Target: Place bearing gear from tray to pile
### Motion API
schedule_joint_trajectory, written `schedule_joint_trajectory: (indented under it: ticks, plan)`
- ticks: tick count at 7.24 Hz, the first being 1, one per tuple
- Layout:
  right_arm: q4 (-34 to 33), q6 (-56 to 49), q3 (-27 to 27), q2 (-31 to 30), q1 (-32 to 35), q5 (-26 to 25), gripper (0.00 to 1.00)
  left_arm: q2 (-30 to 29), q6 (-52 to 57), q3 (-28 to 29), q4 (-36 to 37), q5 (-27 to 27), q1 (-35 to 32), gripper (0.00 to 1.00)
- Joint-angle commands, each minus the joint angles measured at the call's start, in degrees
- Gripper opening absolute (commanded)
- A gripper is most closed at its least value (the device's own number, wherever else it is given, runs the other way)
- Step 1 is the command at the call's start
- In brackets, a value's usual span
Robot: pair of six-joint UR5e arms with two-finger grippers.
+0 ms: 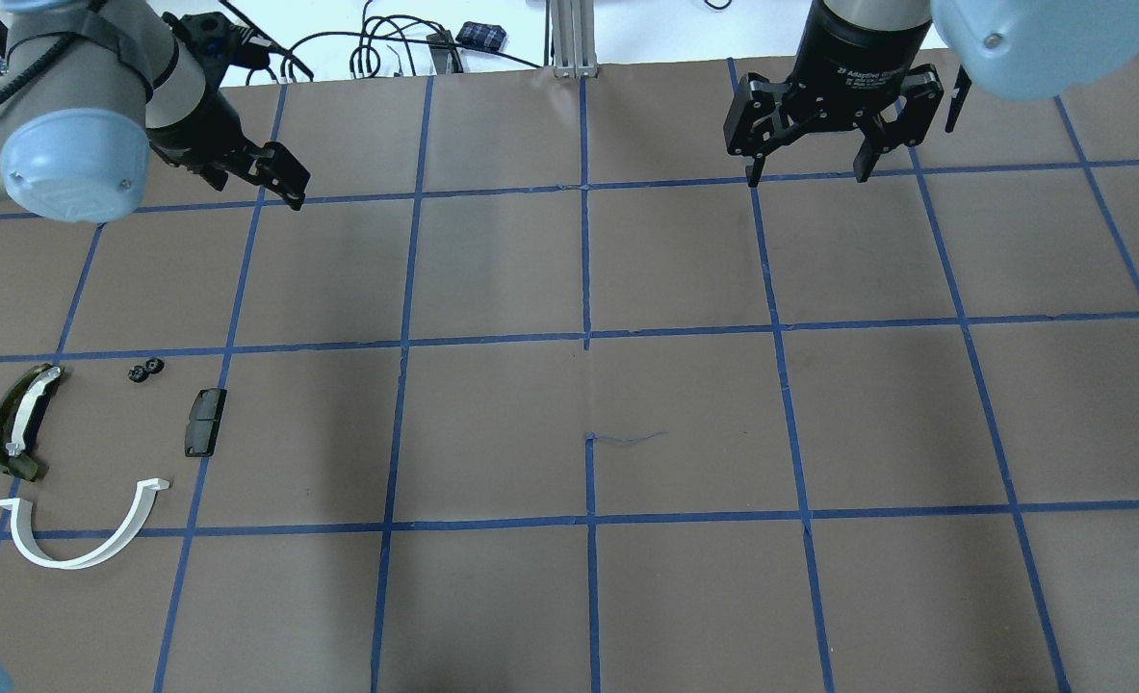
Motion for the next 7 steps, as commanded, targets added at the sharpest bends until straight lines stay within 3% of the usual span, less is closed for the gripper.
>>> schedule_joint_trajectory:
  ticks: [1,2,3,4,7]
  plan:
    - [0.23,-5.15,0.01,0.12,-0.11,-0.24,1.0,3.75,-12.6,8.44,-17.92,-2.63,-9.59,1.0]
    - [0.14,-5.15,0.01,0.12,-0.11,0.11,1.0,3.77,-15.76,10.58,-20.34,5.03,-13.73,1.0]
    - [-0.47,-4.98,0.01,0.04,-0.11,0.2,1.0,5.07,-16.14,10.51,-22.63,7.02,-14.99,1.0]
    - [-1.78,-4.02,0.01,-0.31,-0.11,0.29,1.0,5.69,-16.23,9.9,-25.87,6.87,-14.65,1.0]
    - [-4.33,-2.08,-0.43,-0.31,0.07,0.29,1.0,5.52,-19.48,9.2,-25.46,5.56,-12.9,1.0]
